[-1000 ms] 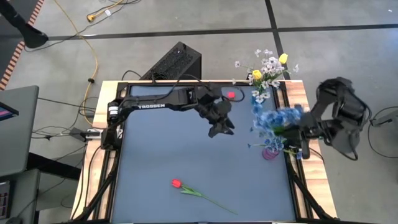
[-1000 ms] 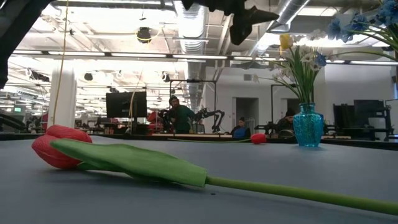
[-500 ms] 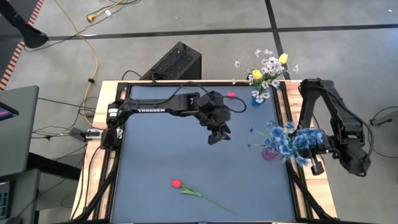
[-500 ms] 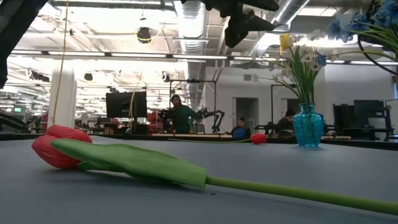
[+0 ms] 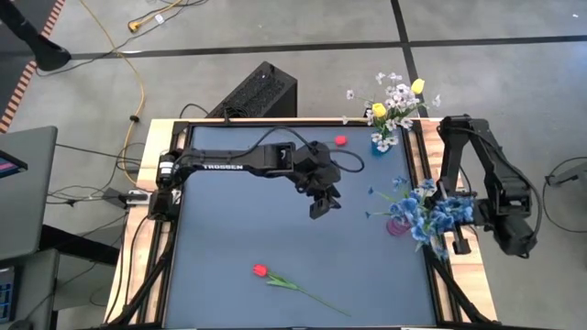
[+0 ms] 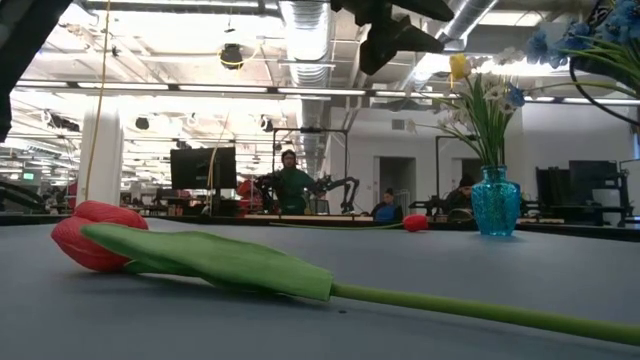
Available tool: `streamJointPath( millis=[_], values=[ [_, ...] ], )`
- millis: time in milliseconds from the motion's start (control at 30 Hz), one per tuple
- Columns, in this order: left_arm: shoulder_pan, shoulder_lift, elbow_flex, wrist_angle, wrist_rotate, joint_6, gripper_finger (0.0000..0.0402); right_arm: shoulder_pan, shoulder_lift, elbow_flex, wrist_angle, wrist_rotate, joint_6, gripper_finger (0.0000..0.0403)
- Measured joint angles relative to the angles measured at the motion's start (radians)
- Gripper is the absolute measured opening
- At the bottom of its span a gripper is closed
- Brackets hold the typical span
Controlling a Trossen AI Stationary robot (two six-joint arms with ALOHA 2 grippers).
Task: Sort flowers into vase by color
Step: Put the blue flowers into the violet vase
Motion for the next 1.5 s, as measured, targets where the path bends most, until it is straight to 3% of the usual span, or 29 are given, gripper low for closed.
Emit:
streamJointPath(
  millis=[167,500,833,1300,1500],
  values=[
    [-0.013,0.000,-0.034,0.005,-0.014,-0.024,0.0167,-0.001,0.000,-0.052,-0.056,-0.048,0.110,0.0039],
    [-0.030,0.000,-0.123,0.064,-0.034,-0.075,0.0167,-0.020,0.004,-0.186,-0.058,-0.066,0.050,0.0041],
    [-0.029,0.001,-0.123,0.071,-0.026,-0.077,0.0167,-0.108,0.004,-0.190,-0.051,-0.231,0.062,0.0040],
    [-0.030,0.001,-0.123,0.057,0.008,-0.043,0.0167,-0.220,0.061,-0.190,-0.021,-0.263,0.061,0.0040],
    [-0.030,0.001,-0.123,0.032,0.016,-0.030,0.0167,-0.253,0.105,-0.190,-0.019,-0.265,0.178,0.0040]
  ],
)
